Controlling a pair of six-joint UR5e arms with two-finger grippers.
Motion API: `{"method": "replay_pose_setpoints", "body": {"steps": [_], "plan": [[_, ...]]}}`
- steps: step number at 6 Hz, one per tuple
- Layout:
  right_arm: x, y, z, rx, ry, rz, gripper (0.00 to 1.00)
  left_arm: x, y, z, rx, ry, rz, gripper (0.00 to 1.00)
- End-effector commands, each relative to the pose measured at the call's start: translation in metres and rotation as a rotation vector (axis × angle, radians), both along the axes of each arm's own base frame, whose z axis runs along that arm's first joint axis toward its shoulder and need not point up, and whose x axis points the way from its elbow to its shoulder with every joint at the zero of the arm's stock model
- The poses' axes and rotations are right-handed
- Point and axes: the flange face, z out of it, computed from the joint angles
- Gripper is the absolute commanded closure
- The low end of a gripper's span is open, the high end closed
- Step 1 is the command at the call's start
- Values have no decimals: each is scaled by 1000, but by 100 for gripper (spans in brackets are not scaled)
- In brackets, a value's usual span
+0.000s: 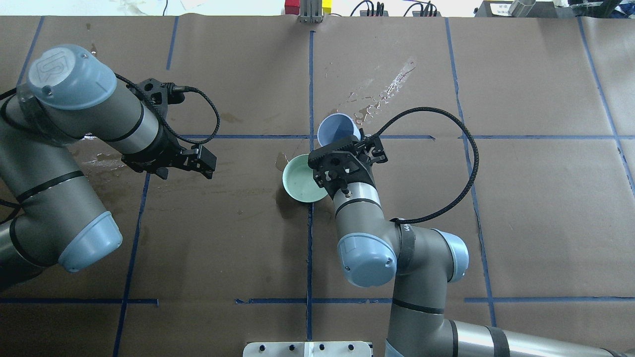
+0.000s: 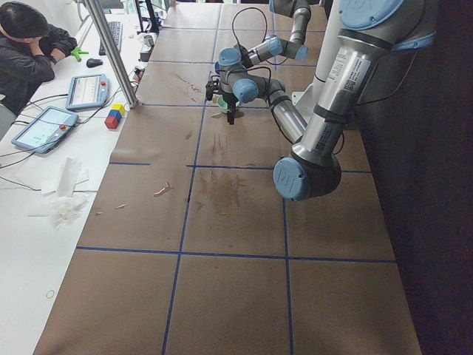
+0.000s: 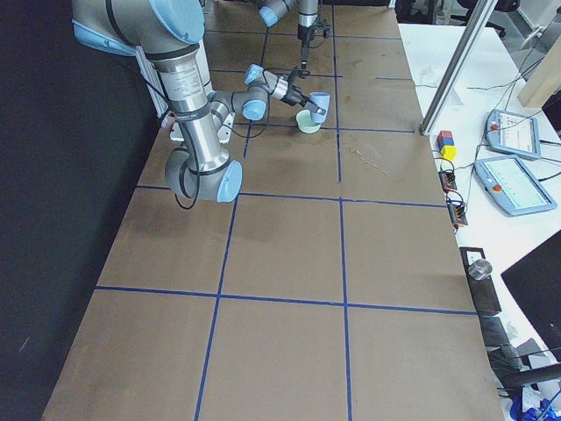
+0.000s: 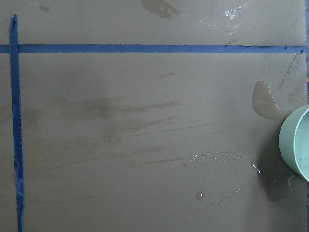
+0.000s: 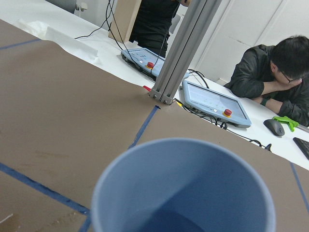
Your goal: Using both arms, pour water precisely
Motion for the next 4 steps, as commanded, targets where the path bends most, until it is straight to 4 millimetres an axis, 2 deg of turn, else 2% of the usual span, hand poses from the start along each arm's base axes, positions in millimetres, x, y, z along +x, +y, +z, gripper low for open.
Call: {"method": "replay_pose_setpoints", "body": {"steps": [1, 3, 4], "plan": [[25, -14, -2, -184, -337, 44, 100, 0, 0, 0, 0, 0, 0, 0], [93, 3, 64, -233, -315, 52, 100, 0, 0, 0, -4, 0, -3, 0], [120, 5, 106, -225, -300, 65, 100, 0, 0, 0, -2, 0, -2, 0]]}}
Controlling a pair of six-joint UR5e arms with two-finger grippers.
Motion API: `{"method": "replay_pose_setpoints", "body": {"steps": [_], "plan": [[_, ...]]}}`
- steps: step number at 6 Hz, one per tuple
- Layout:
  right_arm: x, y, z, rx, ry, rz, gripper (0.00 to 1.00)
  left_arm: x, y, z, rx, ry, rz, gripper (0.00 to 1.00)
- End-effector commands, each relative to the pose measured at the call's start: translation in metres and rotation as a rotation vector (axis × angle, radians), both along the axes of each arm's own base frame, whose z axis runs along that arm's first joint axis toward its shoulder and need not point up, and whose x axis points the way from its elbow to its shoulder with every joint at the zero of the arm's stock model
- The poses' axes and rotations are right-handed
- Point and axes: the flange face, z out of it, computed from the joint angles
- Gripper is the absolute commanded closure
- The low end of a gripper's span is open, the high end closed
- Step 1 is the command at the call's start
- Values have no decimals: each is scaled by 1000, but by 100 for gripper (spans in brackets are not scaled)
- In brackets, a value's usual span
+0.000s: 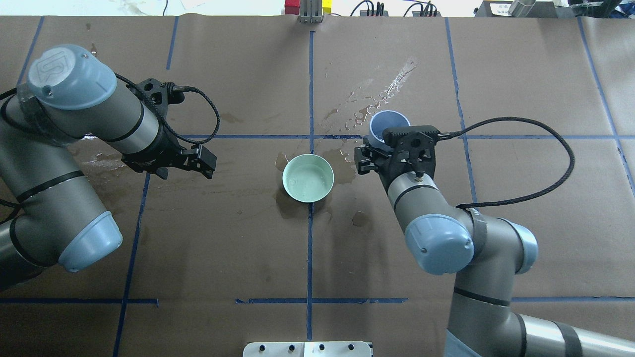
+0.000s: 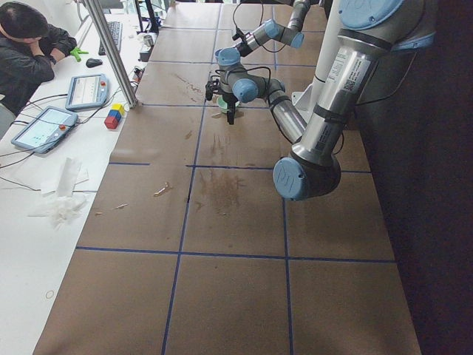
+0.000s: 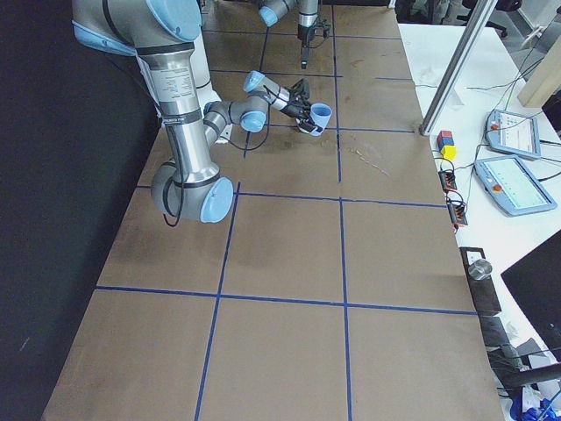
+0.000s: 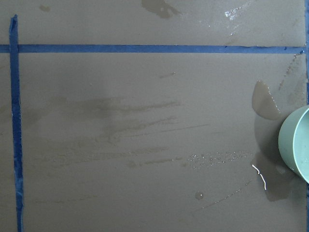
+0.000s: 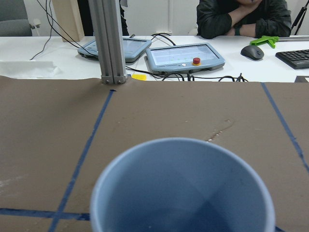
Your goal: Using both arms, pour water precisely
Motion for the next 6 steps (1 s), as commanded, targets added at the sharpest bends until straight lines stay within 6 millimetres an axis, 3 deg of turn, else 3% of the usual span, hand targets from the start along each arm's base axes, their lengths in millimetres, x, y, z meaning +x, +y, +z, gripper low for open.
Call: {"method": "replay_pose_setpoints", "body": {"steps": [1, 2, 3, 4, 6], "plan": [[75, -2, 88, 31, 55, 19, 100, 0, 0, 1, 2, -2, 0, 0], [122, -5, 131, 56, 65, 33, 100, 1, -1, 0, 0, -1, 1, 0], [156, -4, 157, 47, 39, 36, 100, 1, -1, -3, 4, 3, 1, 0], [167, 1, 185, 47, 29, 41, 100, 2, -2, -3, 3, 2, -1, 0], [174, 3, 277, 53, 28, 54, 100, 4, -2, 0, -2, -3, 0, 0]]}}
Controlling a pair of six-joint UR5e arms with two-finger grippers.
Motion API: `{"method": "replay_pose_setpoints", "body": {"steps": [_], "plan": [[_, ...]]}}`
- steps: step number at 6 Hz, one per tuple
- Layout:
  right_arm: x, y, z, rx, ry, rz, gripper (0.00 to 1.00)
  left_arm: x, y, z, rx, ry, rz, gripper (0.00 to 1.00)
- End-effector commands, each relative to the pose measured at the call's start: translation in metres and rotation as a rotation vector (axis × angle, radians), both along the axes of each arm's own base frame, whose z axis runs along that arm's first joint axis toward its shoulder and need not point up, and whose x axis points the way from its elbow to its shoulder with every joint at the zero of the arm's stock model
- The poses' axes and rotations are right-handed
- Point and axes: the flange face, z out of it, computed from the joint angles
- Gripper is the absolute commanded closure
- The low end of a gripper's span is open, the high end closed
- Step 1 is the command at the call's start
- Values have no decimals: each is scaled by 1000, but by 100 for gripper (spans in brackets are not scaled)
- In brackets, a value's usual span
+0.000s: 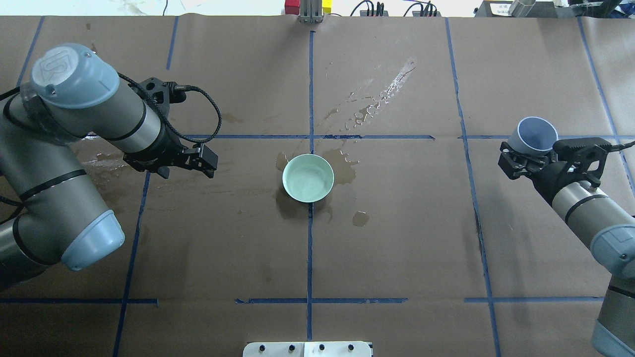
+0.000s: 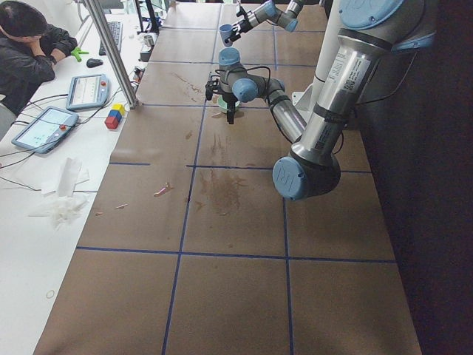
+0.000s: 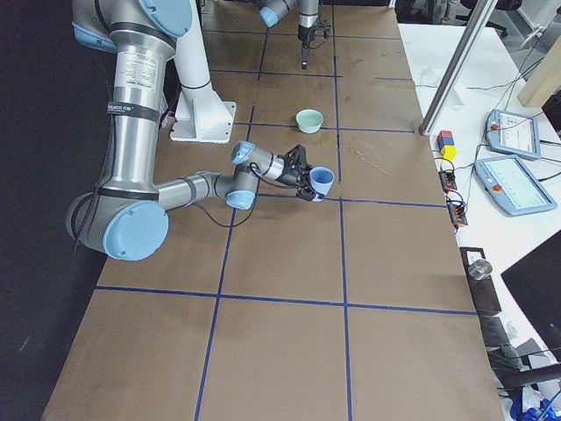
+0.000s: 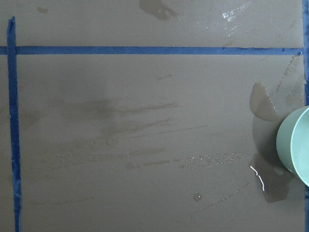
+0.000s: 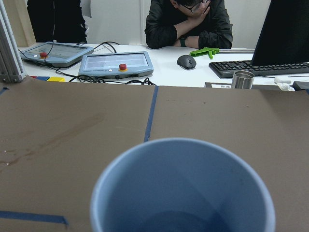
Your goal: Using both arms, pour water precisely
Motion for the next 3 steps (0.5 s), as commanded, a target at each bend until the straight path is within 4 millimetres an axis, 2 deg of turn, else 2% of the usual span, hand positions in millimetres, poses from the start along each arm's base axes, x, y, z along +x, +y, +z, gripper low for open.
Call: {"method": "replay_pose_setpoints", "body": {"steps": [1, 2, 3], "plan": [[12, 5, 70, 4, 4, 13, 100, 1, 0, 0, -1, -1, 1, 0], [27, 10, 87, 0, 45, 41, 100, 1, 0, 0, -2, -1, 1, 0], [32, 10, 98, 4, 72, 75, 100, 1, 0, 0, -1, 0, -1, 0]]}}
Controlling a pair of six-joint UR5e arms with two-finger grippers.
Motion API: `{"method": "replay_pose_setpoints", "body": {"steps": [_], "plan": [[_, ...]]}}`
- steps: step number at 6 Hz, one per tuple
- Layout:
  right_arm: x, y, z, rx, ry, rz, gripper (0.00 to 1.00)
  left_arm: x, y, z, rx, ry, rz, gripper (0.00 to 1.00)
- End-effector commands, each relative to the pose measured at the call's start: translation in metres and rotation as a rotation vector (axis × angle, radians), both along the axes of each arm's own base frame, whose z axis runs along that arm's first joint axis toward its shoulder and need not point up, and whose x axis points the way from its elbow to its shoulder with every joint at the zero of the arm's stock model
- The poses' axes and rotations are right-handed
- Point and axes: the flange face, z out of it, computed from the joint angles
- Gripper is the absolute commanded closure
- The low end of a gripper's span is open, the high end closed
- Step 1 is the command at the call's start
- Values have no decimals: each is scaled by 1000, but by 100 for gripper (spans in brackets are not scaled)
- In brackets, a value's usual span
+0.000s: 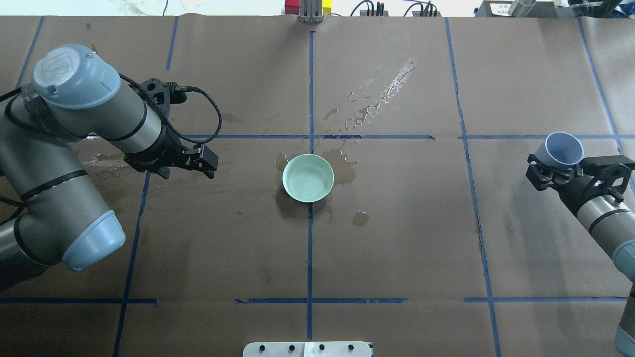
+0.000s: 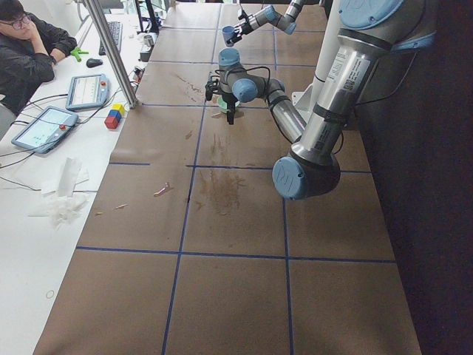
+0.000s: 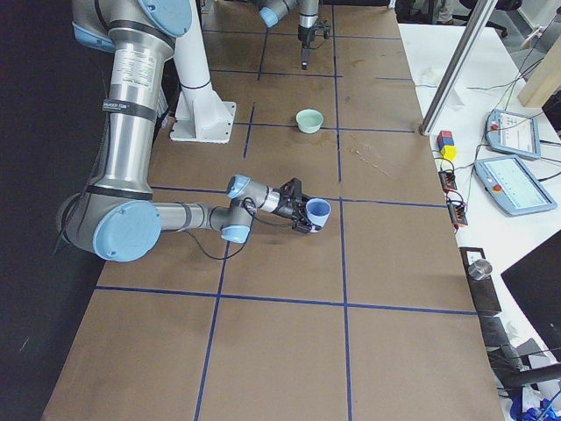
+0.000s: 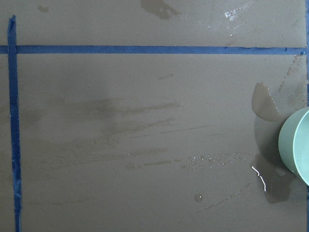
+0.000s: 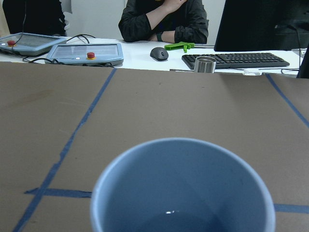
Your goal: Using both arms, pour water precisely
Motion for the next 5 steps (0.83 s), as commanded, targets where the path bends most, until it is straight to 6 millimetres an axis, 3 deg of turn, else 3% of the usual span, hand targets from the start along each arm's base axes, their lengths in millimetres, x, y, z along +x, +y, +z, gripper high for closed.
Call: {"method": "replay_pose_setpoints", "body": {"steps": [1, 5], "plan": [[8, 2, 20, -18, -5, 52, 100, 0, 0, 1, -2, -2, -1, 0], [-2, 16, 37, -35, -59, 28, 98, 3, 2, 1, -1, -1, 5, 0]]}}
